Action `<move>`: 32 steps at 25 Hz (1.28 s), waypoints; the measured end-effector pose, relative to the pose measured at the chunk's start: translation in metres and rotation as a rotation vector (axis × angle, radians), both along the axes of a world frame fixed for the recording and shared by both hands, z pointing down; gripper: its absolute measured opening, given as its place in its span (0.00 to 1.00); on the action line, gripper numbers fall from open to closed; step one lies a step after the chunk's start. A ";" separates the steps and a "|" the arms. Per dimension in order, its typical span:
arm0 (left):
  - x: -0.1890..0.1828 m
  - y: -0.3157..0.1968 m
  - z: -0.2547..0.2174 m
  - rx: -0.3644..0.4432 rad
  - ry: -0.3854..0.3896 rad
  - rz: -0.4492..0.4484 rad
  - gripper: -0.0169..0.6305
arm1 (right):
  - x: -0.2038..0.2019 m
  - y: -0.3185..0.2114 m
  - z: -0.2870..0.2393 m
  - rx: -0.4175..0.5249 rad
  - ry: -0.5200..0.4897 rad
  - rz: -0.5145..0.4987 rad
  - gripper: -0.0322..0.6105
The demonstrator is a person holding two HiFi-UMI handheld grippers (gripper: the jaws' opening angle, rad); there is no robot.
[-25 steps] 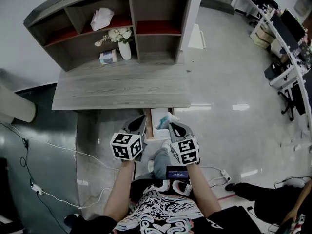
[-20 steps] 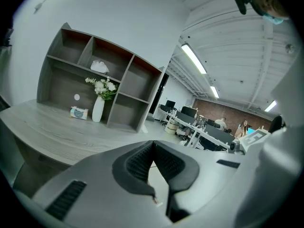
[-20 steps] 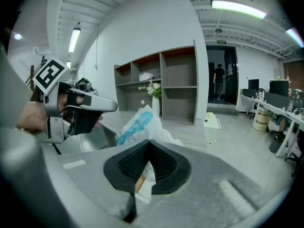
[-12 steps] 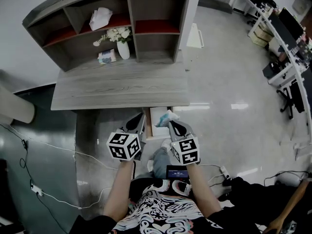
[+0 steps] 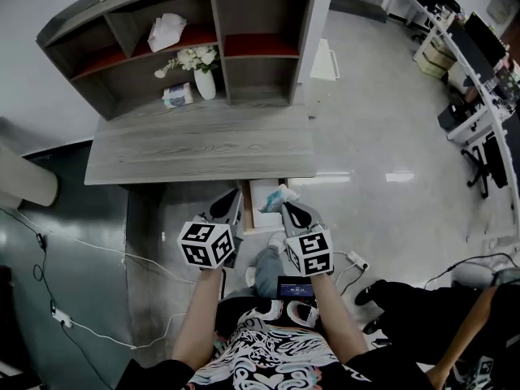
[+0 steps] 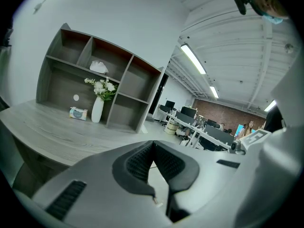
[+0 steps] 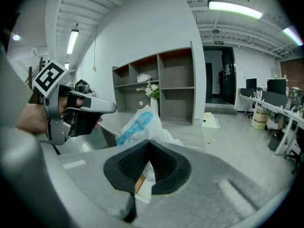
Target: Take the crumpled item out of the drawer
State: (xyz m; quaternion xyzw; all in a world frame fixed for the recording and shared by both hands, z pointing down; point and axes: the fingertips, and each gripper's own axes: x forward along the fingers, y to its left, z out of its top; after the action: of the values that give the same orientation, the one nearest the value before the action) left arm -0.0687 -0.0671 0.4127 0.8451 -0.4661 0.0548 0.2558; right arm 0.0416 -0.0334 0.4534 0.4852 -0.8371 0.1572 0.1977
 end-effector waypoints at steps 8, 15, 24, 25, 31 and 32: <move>-0.001 -0.001 0.001 -0.001 0.001 -0.002 0.04 | 0.001 -0.001 0.000 -0.001 -0.001 0.004 0.06; -0.004 -0.001 0.005 -0.013 -0.003 -0.004 0.04 | 0.000 -0.001 0.003 -0.010 0.003 0.004 0.06; -0.002 -0.007 0.009 -0.016 -0.003 -0.001 0.04 | 0.002 -0.005 0.006 -0.015 0.000 0.011 0.06; -0.002 -0.007 0.009 -0.016 -0.003 0.000 0.04 | 0.002 -0.005 0.006 -0.015 -0.001 0.011 0.06; 0.000 -0.008 0.010 -0.021 -0.002 0.003 0.04 | 0.004 -0.006 0.007 -0.020 -0.003 0.015 0.06; 0.000 -0.008 0.010 -0.022 -0.002 0.003 0.04 | 0.004 -0.006 0.007 -0.020 -0.003 0.015 0.06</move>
State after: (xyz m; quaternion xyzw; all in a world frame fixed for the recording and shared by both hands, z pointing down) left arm -0.0687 -0.0756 0.4226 0.8429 -0.4646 0.0610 0.2644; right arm 0.0459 -0.0397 0.4605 0.4890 -0.8323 0.1679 0.2001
